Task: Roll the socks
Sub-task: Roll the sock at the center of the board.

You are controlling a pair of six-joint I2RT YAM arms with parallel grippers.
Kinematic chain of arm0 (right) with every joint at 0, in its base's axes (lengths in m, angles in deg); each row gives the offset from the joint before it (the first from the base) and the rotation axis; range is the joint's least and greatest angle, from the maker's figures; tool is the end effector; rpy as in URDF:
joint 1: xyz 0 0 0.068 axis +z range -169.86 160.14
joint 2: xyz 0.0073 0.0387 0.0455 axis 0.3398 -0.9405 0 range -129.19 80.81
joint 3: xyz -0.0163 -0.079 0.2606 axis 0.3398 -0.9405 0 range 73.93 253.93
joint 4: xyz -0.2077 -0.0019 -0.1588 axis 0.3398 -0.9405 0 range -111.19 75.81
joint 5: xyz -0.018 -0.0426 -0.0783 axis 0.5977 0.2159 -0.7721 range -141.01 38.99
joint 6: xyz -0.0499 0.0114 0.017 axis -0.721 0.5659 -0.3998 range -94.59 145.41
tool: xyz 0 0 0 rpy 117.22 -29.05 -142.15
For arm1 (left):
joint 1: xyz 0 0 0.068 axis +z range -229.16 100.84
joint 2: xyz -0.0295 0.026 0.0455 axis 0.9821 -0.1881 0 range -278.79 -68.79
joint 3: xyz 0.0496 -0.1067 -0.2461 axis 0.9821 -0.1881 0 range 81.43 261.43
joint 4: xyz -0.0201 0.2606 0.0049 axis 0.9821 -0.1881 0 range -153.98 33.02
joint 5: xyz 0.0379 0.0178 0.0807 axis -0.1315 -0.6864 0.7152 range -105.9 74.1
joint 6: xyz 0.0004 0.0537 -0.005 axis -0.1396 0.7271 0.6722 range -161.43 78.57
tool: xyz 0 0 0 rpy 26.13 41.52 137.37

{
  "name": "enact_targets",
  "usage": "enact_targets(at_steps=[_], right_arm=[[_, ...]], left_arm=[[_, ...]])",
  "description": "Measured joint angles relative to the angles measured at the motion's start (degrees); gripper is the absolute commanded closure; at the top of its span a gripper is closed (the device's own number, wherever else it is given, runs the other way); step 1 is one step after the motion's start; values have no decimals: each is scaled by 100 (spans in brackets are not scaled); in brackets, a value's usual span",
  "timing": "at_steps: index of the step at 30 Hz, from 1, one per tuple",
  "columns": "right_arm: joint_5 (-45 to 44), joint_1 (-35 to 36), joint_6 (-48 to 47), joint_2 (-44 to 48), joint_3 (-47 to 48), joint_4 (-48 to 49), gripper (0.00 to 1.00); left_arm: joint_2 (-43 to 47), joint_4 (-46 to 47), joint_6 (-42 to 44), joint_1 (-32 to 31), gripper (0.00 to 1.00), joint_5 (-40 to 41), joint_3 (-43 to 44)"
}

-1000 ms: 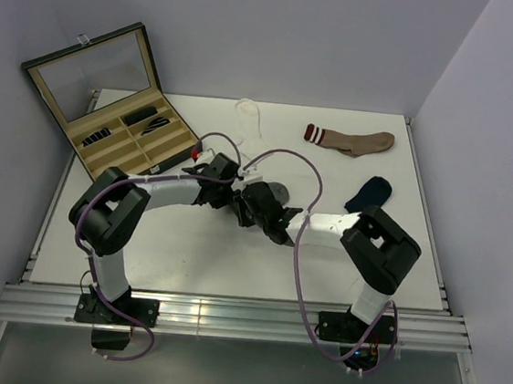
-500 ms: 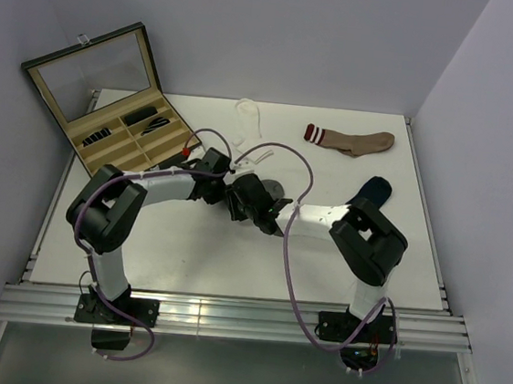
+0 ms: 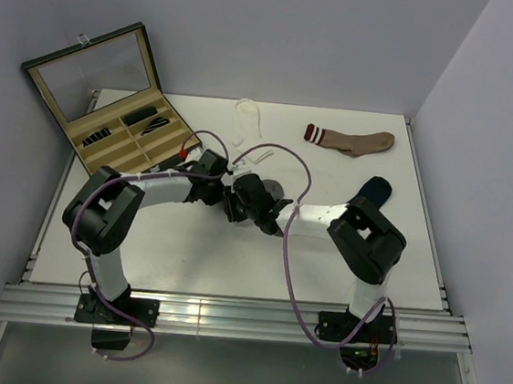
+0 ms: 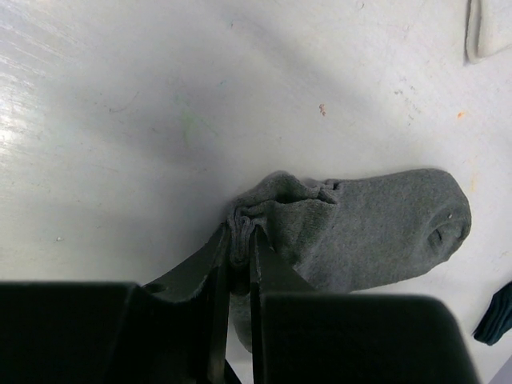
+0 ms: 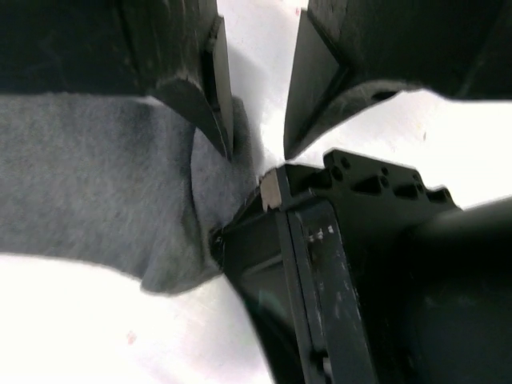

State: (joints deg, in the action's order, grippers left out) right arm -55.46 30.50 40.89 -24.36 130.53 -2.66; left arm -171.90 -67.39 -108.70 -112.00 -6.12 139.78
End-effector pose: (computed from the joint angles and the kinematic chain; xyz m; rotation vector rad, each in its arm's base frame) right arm 0.2469 0.2937 0.1583 -0.6383 2.1790 0.5406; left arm 0.3043 -0.1893 0.1511 -0.8307 2.4472 -0.4794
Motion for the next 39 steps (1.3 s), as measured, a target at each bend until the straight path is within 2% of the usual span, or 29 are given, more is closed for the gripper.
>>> enact_targets(at_steps=[14,39], right_arm=[[575,-201,-251,-118,-90,48,61],[389,-350,-282,625,-787,87,61]], left_arm=[[129,-107,7,57,100,-155,-103],[225,-229,39,79,100,-243,-186]])
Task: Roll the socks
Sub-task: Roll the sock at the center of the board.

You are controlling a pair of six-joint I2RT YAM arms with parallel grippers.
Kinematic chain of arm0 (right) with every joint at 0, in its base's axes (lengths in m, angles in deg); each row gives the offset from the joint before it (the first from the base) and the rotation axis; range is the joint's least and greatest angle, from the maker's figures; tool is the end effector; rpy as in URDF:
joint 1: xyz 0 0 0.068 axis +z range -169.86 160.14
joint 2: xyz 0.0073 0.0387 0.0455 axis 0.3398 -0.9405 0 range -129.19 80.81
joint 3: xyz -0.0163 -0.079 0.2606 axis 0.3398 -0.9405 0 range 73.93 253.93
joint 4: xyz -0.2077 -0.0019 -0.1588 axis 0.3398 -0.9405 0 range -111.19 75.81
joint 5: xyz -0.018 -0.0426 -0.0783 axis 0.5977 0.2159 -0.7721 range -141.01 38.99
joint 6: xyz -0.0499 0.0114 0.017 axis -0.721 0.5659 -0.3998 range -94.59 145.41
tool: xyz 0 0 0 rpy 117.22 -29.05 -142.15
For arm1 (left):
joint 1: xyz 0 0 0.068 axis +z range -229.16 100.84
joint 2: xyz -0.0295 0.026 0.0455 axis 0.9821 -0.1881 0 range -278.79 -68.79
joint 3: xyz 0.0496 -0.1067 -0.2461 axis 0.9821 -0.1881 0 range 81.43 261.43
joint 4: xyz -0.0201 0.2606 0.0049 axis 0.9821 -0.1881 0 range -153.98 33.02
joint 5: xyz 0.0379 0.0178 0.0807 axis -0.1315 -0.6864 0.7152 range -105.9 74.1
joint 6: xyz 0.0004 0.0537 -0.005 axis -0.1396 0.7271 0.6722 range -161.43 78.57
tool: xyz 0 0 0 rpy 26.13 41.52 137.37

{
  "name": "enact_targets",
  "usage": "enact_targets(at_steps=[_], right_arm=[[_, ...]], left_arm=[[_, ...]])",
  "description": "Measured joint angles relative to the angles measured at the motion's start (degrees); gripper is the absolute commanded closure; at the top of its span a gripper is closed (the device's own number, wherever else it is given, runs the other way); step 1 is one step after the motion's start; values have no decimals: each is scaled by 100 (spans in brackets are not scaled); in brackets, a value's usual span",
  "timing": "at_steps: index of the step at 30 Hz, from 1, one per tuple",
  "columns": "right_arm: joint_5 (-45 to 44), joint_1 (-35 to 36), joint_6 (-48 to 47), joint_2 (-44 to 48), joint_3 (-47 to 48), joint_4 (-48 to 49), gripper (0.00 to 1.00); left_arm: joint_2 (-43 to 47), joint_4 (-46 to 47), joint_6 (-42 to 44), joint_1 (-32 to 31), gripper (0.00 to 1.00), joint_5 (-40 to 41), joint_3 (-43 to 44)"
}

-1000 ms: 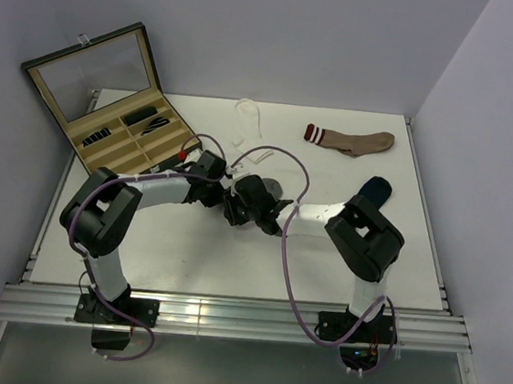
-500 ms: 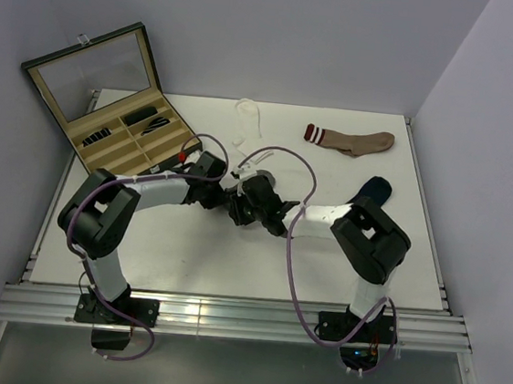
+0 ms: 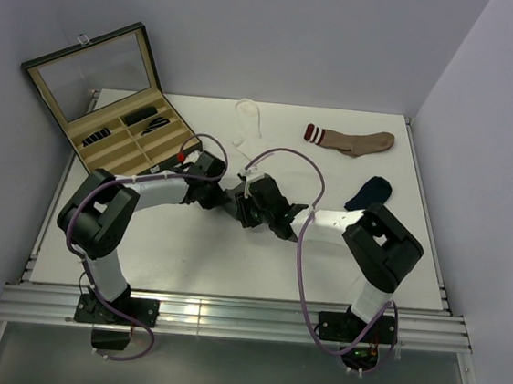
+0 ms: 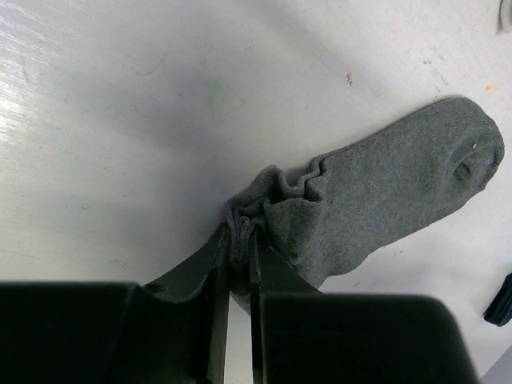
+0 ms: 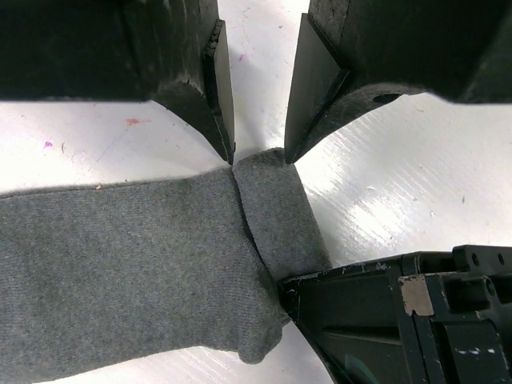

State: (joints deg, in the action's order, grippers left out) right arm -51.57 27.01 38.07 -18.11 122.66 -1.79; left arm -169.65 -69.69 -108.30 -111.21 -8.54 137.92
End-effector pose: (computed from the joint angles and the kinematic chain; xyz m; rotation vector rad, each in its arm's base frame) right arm 0.2399 0.2556 0.1573 -0.6678 2.1890 0.5471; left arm 0.2958 -0.1799 0.1525 -0.8352 2.4967 -0.4811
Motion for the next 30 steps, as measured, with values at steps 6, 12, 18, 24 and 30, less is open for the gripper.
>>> enact_targets(at_steps=[6,12,18,24,30], right_arm=[[20,0,-76,0,0,11,60],[20,13,-146,0,0,109,60],[109,24,-227,-76,118,164,60],[236,39,-299,-319,229,214,59],[245,61,-356,-579,348,212,61]], left_arm=[[0,-2,-2,0,100,-2,0],[0,0,0,0,100,-2,0],[0,0,0,0,100,-4,0],[0,0,4,0,100,-4,0],[0,-2,4,0,100,-4,0]])
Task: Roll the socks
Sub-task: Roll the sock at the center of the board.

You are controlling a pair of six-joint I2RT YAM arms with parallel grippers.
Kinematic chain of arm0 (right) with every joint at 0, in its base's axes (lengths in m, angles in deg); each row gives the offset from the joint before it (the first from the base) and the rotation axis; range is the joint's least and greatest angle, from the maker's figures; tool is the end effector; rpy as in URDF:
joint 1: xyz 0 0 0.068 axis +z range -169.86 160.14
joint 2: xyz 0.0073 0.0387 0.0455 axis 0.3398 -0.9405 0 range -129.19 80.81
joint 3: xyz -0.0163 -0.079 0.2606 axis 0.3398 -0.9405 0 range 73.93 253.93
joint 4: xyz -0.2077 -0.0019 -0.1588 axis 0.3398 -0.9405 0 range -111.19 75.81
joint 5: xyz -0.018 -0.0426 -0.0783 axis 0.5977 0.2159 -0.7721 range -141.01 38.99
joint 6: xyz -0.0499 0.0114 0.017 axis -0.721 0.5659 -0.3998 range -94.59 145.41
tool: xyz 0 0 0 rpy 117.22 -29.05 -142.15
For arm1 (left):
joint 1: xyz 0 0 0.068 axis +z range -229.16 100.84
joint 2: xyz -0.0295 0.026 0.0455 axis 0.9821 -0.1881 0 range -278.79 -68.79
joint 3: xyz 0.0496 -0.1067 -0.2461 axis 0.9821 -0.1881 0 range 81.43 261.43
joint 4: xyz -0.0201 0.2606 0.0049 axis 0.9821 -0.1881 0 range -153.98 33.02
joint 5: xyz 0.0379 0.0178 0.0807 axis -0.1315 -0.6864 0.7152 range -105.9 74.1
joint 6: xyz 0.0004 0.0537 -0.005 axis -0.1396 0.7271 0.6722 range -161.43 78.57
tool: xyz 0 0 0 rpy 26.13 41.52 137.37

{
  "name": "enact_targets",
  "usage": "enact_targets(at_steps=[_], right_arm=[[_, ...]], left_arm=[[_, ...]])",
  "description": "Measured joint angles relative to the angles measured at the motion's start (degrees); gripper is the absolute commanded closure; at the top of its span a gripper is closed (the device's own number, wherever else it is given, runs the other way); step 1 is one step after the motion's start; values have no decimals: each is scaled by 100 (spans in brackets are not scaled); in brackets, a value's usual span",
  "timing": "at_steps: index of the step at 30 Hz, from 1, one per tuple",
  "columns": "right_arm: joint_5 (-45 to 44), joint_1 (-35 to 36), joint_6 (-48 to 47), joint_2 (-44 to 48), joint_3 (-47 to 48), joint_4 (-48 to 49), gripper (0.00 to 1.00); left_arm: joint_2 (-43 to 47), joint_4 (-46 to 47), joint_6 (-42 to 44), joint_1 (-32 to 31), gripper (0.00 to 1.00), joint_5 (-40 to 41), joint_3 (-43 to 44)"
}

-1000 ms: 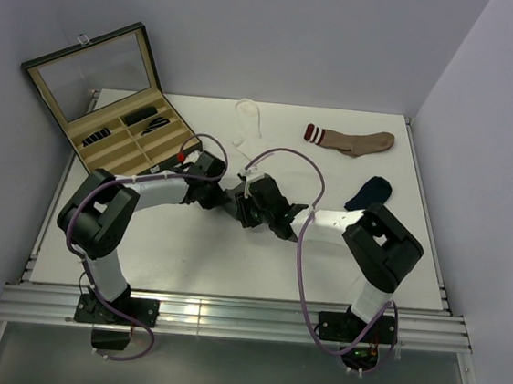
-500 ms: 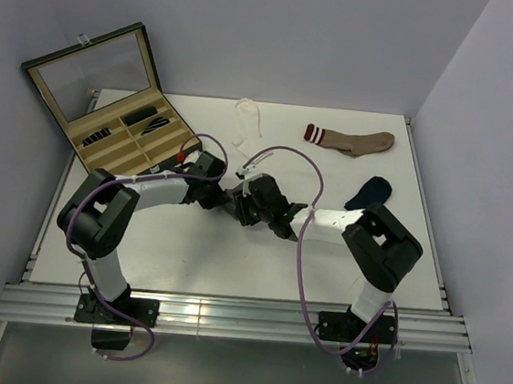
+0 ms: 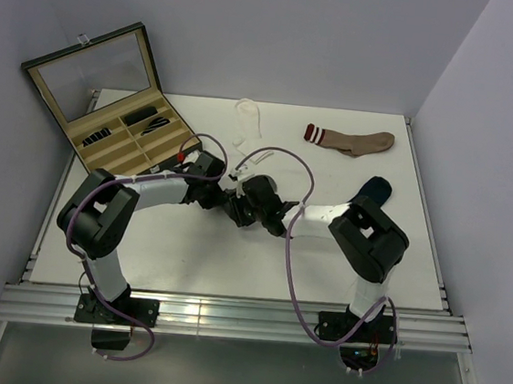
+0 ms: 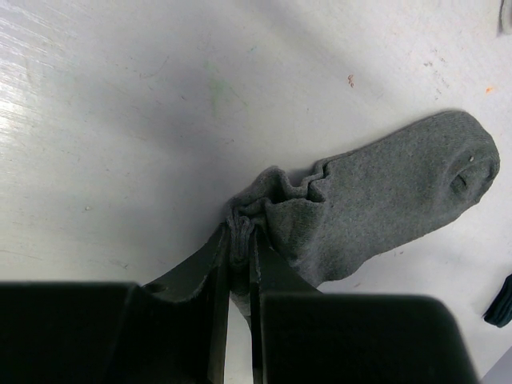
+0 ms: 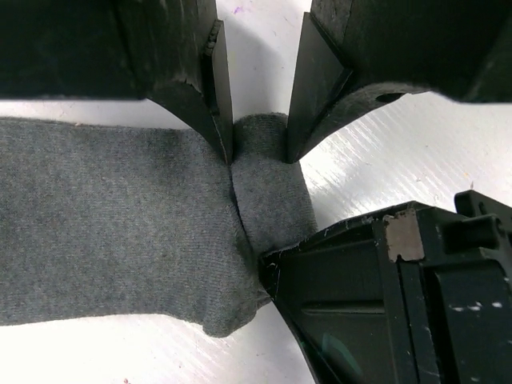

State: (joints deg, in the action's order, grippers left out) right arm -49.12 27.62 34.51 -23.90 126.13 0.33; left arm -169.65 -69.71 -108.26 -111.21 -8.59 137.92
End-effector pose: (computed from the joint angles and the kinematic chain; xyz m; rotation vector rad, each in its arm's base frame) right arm 0.2493 0.2736 0.1435 -0.7720 2.1621 0.5642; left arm 0.2957 -0.1799 0.1525 -0.8342 2.4978 -0.4813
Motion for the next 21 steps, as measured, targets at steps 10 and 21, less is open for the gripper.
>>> enact_targets(at_steps=[10,21], right_arm=[[-225,87,26,-28,70,-72,100],[1635,-695,1058,-157,153,-247,100]], left_arm=[[17,-2,-4,15,90,0,-2],[688,133,-22,22,27,11,-557]])
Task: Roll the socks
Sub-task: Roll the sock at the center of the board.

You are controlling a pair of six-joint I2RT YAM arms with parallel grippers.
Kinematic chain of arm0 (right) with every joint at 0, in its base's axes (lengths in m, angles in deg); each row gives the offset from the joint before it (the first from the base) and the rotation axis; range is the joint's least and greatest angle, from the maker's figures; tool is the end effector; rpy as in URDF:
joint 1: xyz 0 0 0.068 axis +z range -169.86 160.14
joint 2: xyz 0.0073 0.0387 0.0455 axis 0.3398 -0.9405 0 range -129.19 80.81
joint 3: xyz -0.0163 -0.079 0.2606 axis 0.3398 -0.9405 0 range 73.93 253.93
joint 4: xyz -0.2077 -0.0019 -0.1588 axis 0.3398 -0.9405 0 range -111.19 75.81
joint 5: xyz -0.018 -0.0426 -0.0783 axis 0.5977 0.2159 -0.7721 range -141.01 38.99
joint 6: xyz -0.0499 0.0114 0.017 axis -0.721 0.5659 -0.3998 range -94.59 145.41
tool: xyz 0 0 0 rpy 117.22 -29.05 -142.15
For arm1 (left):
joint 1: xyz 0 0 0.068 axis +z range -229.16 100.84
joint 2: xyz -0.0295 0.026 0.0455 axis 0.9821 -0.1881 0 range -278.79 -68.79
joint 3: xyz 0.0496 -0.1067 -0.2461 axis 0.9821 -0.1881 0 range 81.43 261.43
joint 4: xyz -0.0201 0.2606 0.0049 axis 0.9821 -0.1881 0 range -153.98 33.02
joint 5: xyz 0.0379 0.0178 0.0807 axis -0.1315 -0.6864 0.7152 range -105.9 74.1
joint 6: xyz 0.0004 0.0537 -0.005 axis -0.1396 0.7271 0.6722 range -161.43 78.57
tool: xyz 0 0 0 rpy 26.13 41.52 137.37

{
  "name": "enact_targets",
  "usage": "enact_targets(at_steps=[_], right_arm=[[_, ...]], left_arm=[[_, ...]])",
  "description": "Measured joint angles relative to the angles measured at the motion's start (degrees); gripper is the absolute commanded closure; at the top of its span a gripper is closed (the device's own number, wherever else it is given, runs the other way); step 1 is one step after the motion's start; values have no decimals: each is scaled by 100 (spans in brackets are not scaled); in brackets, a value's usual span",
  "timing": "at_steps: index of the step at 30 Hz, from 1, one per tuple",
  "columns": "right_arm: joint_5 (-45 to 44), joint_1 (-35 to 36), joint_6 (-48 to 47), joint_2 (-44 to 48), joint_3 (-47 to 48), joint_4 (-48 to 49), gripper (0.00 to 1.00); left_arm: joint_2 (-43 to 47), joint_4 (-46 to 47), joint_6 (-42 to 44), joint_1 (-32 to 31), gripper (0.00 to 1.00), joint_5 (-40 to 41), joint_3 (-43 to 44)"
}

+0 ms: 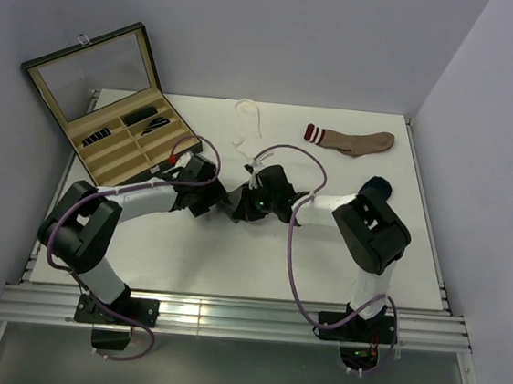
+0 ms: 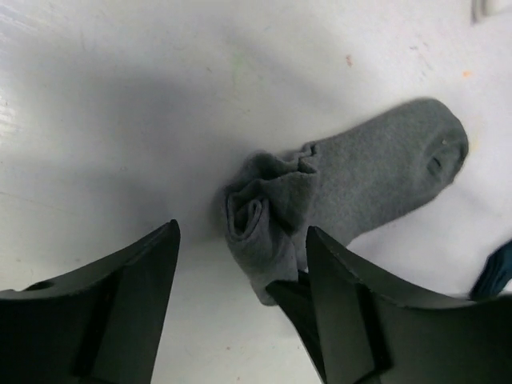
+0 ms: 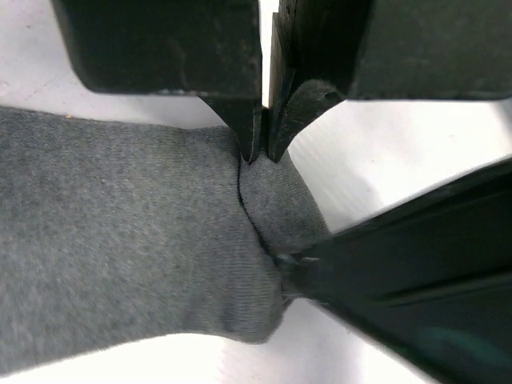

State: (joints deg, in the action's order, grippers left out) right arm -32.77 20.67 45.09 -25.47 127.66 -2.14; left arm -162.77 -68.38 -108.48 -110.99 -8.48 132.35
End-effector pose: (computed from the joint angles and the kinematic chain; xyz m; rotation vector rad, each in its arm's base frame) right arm 0.2760 0.2506 0.1388 -0.6083 2.3259 0.8874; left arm 0.2758 -0.1659 0.1644 -0.8362 2.4564 -0.5224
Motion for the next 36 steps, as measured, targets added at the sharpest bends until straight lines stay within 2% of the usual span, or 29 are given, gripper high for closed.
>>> enact_targets(at_steps=[4,10,19,27,30,31,34,36], right_arm=[[973,-461,632,-208,0,155,100],[2339,-1029,1902,-767,-153,1078,99],[2968,-1283,2771,-1113,-179,1486,97],[3101,-1342,3045,-1209,-179,1576,96],[3104,-1349,3060,-1215,-179,1578,95],[3104,-1349,3060,-1215,-179,1576,95],[3097,-1353,3023,-1215,-173,1547,93],[3097,-1353,2959,-1213,-146,1484,90]], left_arm=[[365,201,-24,2,22,2,-208],[778,682,-7,2,25,-13,-643],[614,1226,55,0,30,-262,-828],[11,1379,190,-39,41,-334,-603],[-131,1419,214,-55,52,-332,-507],[-168,1423,219,-59,59,-334,-492],[-302,1408,249,-74,72,-328,-420],[-358,1390,280,-90,77,-319,-361]])
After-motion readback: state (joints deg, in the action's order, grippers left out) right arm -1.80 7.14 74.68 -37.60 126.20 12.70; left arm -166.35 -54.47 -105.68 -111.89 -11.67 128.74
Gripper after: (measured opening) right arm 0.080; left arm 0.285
